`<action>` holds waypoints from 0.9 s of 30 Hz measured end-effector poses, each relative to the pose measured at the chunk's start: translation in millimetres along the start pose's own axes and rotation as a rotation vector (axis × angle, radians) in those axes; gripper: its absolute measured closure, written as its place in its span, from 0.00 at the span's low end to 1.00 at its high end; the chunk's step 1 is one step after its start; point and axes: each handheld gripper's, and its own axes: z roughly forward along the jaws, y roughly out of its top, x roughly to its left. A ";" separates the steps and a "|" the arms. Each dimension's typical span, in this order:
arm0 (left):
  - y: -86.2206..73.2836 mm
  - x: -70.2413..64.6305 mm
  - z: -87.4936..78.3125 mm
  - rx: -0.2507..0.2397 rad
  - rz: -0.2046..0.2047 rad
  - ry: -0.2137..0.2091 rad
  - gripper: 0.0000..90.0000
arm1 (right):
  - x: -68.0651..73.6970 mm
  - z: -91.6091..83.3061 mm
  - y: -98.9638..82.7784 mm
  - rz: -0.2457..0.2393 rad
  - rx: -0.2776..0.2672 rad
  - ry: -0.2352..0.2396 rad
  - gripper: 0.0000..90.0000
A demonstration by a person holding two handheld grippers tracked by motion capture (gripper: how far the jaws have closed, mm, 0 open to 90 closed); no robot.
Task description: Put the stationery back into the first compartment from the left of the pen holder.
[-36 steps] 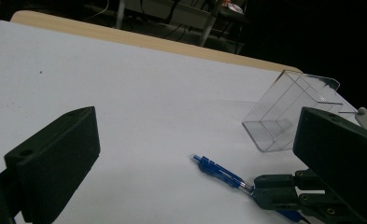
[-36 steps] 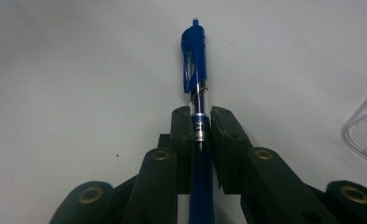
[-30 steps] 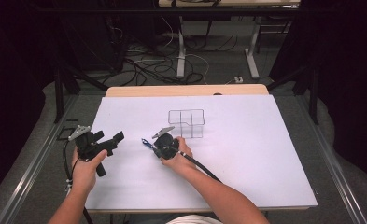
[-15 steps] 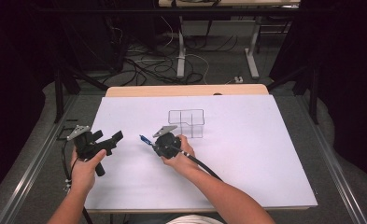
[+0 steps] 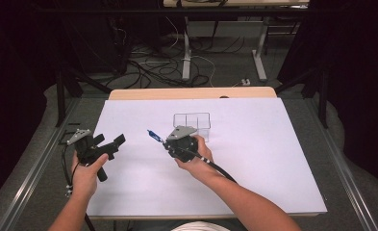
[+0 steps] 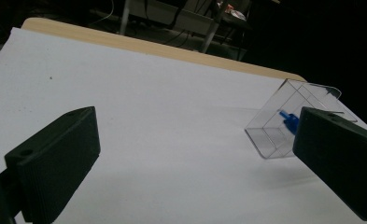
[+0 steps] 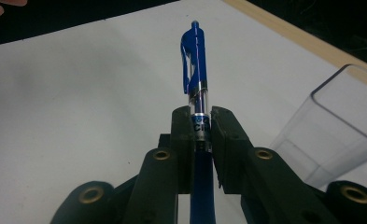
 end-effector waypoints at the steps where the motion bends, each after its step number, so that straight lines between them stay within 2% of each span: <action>1: -0.1 -0.1 0.0 0.002 0.000 0.001 0.01 | -0.1 -4.1 0.4 -0.017 -0.002 -0.008 0.89; 4: -0.2 -0.1 0.0 0.008 0.007 0.002 0.01 | 0.5 -15.4 0.3 -0.099 -0.020 -0.041 0.89; 5: -0.2 -0.1 0.0 0.008 0.007 0.002 0.01 | 0.5 -15.4 0.3 -0.099 -0.020 -0.041 0.89; 6: -0.1 -0.4 -0.2 0.007 0.006 0.001 0.01 | 1.1 -22.6 0.0 -0.157 -0.023 -0.069 0.89; 15: -0.4 -1.5 0.2 0.011 0.001 -0.001 0.01 | 8.9 -48.4 -4.3 -0.516 -0.009 -0.219 0.89; 17: -0.3 -1.3 0.1 0.009 0.004 0.001 0.01 | 9.8 -52.7 -6.0 -0.580 0.003 -0.242 0.89; 18: -0.3 -1.4 0.1 0.009 0.004 0.001 0.01 | 9.8 -52.7 -6.0 -0.580 0.003 -0.242 0.89; 19: -0.4 -1.7 0.2 0.011 0.001 0.000 0.01 | 9.2 -57.2 -7.3 -0.649 0.017 -0.266 0.89; 20: -0.4 -1.8 0.1 0.012 0.003 0.000 0.01 | 7.5 -59.9 -7.2 -0.696 0.028 -0.272 0.89; 21: -0.3 -1.8 0.1 0.011 0.006 0.001 0.01 | 7.9 -61.9 -7.9 -0.719 0.036 -0.286 0.89; 27: -0.2 -2.7 1.0 0.008 0.015 -0.002 0.01 | 4.8 -77.5 -8.0 -0.936 0.091 -0.321 0.89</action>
